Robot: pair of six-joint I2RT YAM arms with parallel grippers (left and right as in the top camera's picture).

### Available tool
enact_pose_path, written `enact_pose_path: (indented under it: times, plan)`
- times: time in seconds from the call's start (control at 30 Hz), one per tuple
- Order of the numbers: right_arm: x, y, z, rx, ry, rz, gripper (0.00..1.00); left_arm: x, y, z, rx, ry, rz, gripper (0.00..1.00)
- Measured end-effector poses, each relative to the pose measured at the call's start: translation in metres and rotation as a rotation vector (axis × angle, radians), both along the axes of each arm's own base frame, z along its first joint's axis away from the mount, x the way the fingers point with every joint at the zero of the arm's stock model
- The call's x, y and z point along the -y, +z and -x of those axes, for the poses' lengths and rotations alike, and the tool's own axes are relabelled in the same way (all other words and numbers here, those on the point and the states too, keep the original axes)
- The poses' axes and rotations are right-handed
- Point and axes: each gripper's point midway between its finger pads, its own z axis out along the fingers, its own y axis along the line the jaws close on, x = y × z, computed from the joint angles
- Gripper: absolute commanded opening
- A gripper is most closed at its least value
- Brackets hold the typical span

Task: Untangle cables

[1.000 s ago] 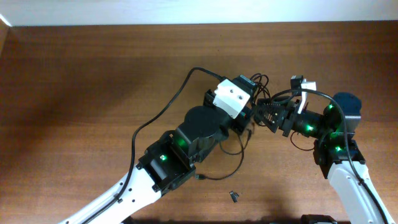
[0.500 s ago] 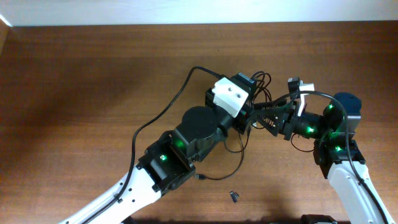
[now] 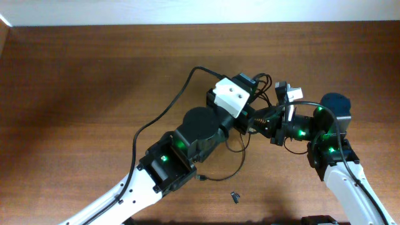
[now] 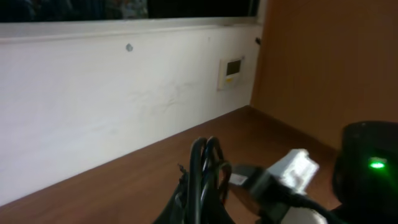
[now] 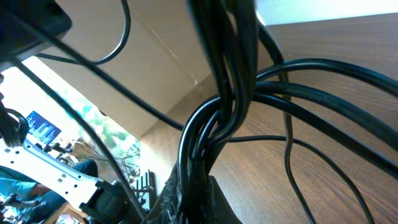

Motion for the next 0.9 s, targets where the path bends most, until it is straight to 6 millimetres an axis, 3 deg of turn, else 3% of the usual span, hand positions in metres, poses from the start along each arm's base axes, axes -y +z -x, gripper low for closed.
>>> enact_pose_path:
  times: [0.23,0.47,0.63,0.9]
  plan:
    - [0.0,0.006,-0.001,0.028,-0.001,-0.007,0.05,-0.052,-0.036,-0.025,-0.07,0.323,-0.155,0.0]
    - [0.006,0.017,-0.008,0.063,-0.026,-0.027,0.05,-0.085,-0.068,-0.025,-0.133,0.467,-0.331,0.0]
    - [0.033,0.021,-0.022,0.033,-0.118,-0.045,0.05,-0.095,-0.08,-0.022,-0.159,0.491,-0.401,0.0]
    - [0.035,0.068,-0.013,0.276,-0.082,-0.087,0.11,-0.106,-0.099,-0.015,-0.203,0.498,-0.506,0.0]
